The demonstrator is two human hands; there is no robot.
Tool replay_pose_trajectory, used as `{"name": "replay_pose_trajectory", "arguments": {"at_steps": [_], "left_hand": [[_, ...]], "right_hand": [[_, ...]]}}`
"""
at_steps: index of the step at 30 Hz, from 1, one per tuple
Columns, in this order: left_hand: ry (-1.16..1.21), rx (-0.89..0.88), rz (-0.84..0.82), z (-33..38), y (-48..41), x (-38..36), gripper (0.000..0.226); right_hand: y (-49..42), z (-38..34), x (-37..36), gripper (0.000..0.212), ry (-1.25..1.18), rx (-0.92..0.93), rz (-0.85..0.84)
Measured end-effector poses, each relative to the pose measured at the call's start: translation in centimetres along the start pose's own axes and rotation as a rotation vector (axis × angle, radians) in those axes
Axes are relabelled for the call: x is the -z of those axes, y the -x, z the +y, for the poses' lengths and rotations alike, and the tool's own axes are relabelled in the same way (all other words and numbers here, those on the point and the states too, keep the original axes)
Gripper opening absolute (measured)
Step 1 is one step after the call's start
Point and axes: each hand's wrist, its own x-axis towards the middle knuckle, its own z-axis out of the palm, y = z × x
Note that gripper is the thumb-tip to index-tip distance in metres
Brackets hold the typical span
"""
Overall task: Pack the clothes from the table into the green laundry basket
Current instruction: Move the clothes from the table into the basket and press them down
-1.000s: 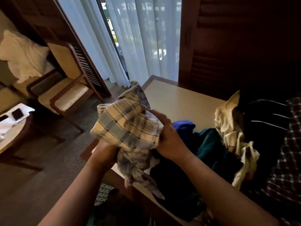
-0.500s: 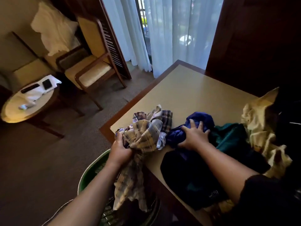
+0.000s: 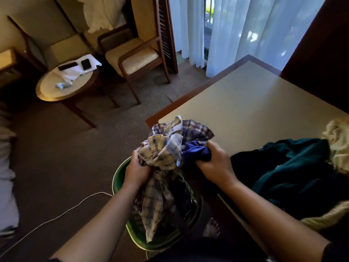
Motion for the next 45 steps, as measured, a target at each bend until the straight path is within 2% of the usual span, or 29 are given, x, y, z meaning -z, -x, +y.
{"name": "replay_pose_trajectory", "arguments": {"at_steps": [3,5,6,9,11,17,23,28,30,33,38,45], "left_hand": [[0.082,0.014,0.08,-2.7,0.5,2.3,0.059],[0.135,0.002,0.061,-5.3,-0.4,3.5,0.058],[0.144,-0.01,0.034,-6.8,-1.2,3.8,0.064],[0.131,-0.014,-0.082,-11.8,-3.9,4.3,0.099],[0.083,0.027,-0.155,-11.1,-1.7,5.6,0.106],[-0.015,0.108,-0.256,-13.6,1.6,8.1,0.06],[-0.084,0.087,-0.251,-16.1,2.7,9.8,0.045],[-0.085,0.069,-0.257,-16.8,3.0,10.2,0.037],[-0.086,0.065,-0.263,-17.1,2.9,10.1,0.035],[-0.08,0.057,-0.271,-17.2,3.0,9.9,0.031],[-0.071,0.045,-0.292,-16.8,3.0,9.2,0.033],[-0.071,0.006,-0.354,-14.8,3.1,7.8,0.035]], "right_hand": [[2.9,-1.9,-2.3,0.03,-0.017,-0.01,-0.045],[4.3,-3.0,-3.7,0.029,-0.012,-0.002,-0.054],[4.9,-3.5,-4.4,0.029,-0.001,0.001,-0.057],[6.3,-4.7,-6.4,0.028,0.044,-0.013,-0.085],[7.0,-5.1,-7.9,0.03,0.075,-0.018,-0.09],[9.3,-5.9,-11.7,0.036,0.123,-0.063,-0.09],[10.3,-7.0,-13.5,0.038,0.077,-0.092,-0.104],[10.8,-6.8,-14.3,0.047,0.077,-0.115,-0.125],[10.7,-6.0,-14.5,0.059,0.219,-0.157,-0.189],[10.7,-4.9,-14.5,0.075,0.419,-0.316,-0.345],[11.6,-4.0,-14.0,0.078,0.369,-0.315,-0.379],[12.0,-5.0,-13.3,0.07,0.313,-0.277,-0.328]]}}
